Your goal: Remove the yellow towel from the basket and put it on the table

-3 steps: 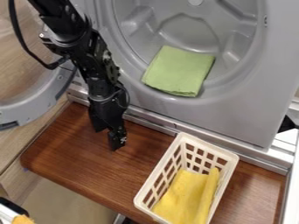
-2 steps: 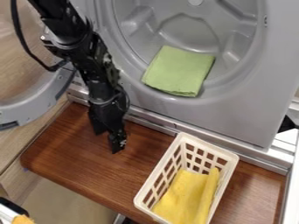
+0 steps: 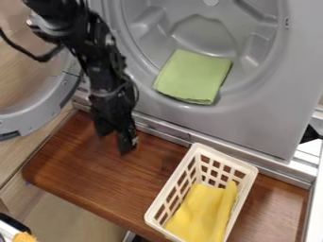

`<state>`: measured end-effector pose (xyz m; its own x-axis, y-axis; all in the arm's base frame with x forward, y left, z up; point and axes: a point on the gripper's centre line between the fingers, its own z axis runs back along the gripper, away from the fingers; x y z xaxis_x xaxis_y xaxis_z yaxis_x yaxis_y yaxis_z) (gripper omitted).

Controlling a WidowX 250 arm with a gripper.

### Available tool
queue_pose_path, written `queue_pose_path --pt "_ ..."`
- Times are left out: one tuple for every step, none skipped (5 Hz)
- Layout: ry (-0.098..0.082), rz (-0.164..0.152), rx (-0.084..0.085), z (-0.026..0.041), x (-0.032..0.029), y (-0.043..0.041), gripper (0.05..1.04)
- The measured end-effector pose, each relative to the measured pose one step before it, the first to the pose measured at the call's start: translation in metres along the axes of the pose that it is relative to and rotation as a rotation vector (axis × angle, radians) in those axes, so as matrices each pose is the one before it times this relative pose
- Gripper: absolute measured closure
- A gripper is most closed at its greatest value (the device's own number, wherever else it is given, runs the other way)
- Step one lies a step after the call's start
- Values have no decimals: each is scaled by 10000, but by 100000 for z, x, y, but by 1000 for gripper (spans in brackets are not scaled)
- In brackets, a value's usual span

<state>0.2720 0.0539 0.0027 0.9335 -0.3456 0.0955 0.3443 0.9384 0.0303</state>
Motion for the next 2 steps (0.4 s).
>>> queue_pose_path --pt "-298 777 161 2270 728 -1240 84" --pt "-891 763 -327 1657 1047 -3396 84"
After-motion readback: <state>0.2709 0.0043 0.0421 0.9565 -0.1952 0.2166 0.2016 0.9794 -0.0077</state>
